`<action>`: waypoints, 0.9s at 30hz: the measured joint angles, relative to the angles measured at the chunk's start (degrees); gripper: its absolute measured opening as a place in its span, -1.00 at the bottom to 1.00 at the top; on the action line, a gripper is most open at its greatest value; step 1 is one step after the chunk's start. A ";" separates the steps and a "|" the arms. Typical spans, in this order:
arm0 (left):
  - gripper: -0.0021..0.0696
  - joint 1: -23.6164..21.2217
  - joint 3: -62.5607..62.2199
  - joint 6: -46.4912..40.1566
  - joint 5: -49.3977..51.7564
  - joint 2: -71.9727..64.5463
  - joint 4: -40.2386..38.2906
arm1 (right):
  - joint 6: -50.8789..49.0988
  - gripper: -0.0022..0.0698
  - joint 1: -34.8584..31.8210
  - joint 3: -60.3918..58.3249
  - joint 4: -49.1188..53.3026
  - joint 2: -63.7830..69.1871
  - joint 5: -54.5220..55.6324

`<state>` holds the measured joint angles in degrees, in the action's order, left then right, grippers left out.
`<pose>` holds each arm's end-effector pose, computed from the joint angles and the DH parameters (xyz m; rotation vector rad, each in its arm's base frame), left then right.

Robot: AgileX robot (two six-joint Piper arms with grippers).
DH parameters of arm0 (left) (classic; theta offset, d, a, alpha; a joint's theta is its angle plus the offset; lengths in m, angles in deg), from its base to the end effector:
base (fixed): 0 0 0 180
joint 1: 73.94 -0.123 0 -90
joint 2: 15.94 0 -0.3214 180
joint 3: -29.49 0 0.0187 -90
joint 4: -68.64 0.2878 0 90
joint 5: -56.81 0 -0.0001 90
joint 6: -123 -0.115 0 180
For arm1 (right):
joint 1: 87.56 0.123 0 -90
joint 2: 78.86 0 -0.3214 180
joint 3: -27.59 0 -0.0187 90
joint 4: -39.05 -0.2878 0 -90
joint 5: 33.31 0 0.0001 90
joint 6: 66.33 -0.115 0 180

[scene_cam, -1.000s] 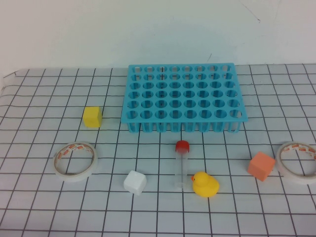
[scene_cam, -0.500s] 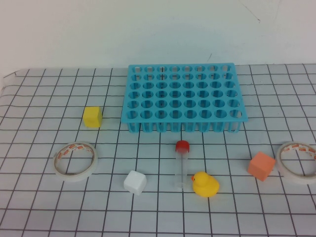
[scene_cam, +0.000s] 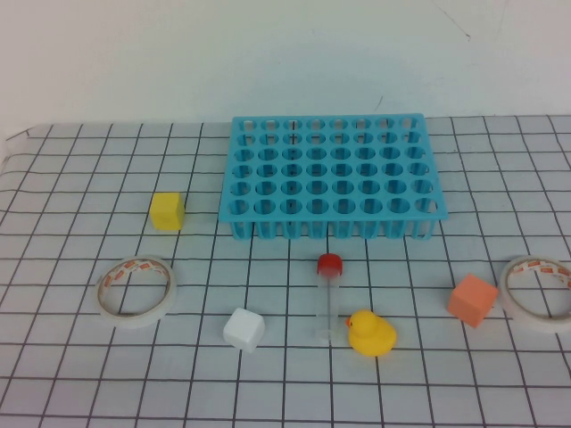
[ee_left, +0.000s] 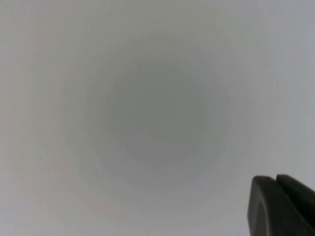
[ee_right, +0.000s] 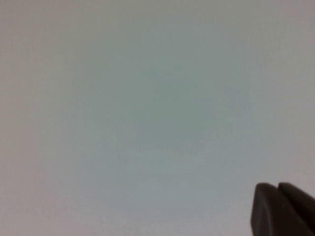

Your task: Place the test tubes

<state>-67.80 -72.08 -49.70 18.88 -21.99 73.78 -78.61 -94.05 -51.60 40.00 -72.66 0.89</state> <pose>0.0477 -0.0115 0.2819 0.0727 0.8137 -0.1770 0.0553 -0.0052 0.2715 0.1311 0.8842 0.0856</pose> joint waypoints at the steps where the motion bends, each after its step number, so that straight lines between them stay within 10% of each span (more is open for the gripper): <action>1: -0.95 0.00 -1.11 0.46 2.29 0.00 0.00 | -1.52 -0.94 0.00 0.98 -0.12 0.00 -0.82; 15: -0.95 0.00 -41.79 -5.20 59.25 -9.90 -0.06 | 5.82 -0.94 0.00 40.90 2.83 5.94 -54.30; 27: -0.95 0.00 -32.93 -5.44 76.06 -16.64 -1.17 | 33.52 -0.94 0.49 46.92 -16.81 32.58 -83.12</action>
<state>-67.80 -105.01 -55.14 94.94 -38.63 72.61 -45.09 -93.55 -4.69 23.19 -40.08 -82.23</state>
